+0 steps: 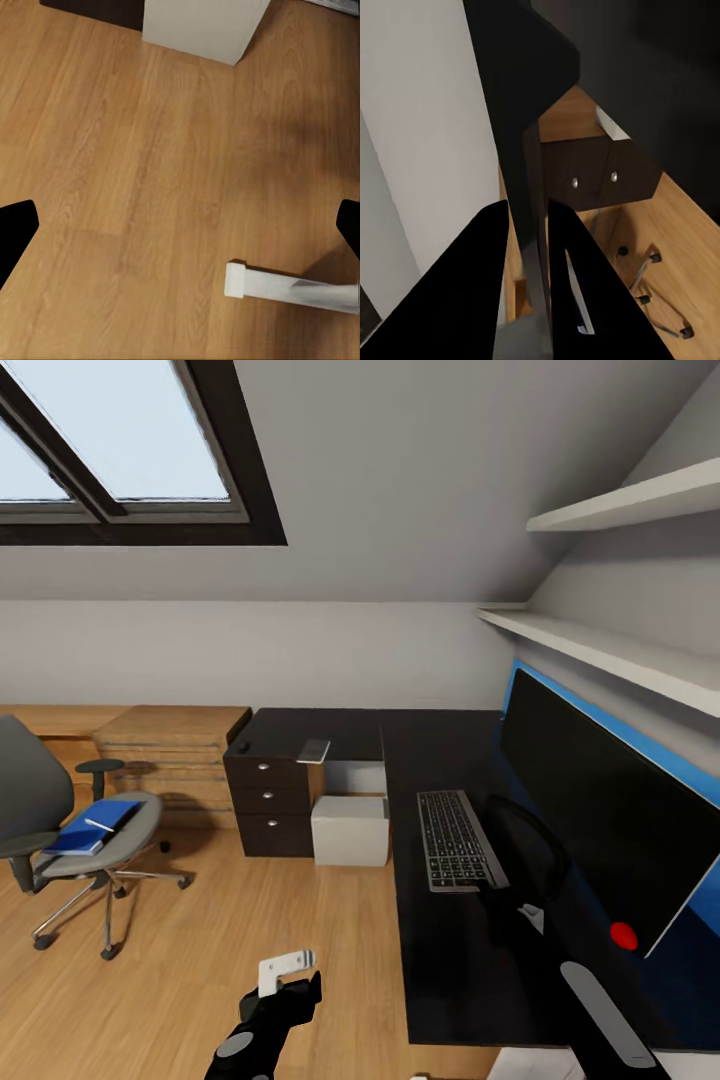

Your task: In the bedroom, organize the workspace by keeping the computer under the desk, ensuring the monitor is on the desk, placing the keyboard on the desk next to the monitor, placing the mouse on the desk next to the keyboard, moving the folder from the swivel chair onto the desk next to the mouse, stacking the notebook on top of the folder with the pen on top of the notebook, and positioning the swivel chair next to the desk.

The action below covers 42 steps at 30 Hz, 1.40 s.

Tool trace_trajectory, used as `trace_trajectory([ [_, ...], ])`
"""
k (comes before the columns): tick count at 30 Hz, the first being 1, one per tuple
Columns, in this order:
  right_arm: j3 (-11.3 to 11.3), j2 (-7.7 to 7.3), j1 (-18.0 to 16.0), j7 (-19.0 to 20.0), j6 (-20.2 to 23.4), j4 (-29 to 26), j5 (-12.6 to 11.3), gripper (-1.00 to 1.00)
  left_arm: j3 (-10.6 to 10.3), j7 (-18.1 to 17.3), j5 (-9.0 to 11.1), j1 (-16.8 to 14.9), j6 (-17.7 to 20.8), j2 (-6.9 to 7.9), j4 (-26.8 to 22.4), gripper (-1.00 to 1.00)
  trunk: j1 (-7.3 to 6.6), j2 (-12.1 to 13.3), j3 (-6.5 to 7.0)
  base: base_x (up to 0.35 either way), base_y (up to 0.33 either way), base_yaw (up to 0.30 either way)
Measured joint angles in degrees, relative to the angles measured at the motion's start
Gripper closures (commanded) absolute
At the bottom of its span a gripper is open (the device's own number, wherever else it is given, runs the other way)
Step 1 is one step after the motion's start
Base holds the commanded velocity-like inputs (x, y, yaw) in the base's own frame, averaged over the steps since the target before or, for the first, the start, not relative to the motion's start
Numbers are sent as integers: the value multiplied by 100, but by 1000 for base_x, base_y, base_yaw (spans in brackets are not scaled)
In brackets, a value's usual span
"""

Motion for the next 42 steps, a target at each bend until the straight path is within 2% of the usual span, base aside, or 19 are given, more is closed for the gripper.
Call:
trace_trajectory([
  [9, 5, 12, 0, -7, 0, 1, -13, 100, 27, 13, 11, 0, -5, -2, 6, -100, 2, 0, 0, 51, -39, 0],
  [21, 5, 20, 0, -4, -14, 1, -13, 100, 32, -21, 13, 0, -237, -1, 8, -100, 1, 0, 0, 144, -1, 0],
  [42, 5, 25, 0, -2, -81, 1, -5, 100, 36, -14, 15, 1, -244, -1, 6, -100, 2, 0, 0, 5, 0, 0],
])
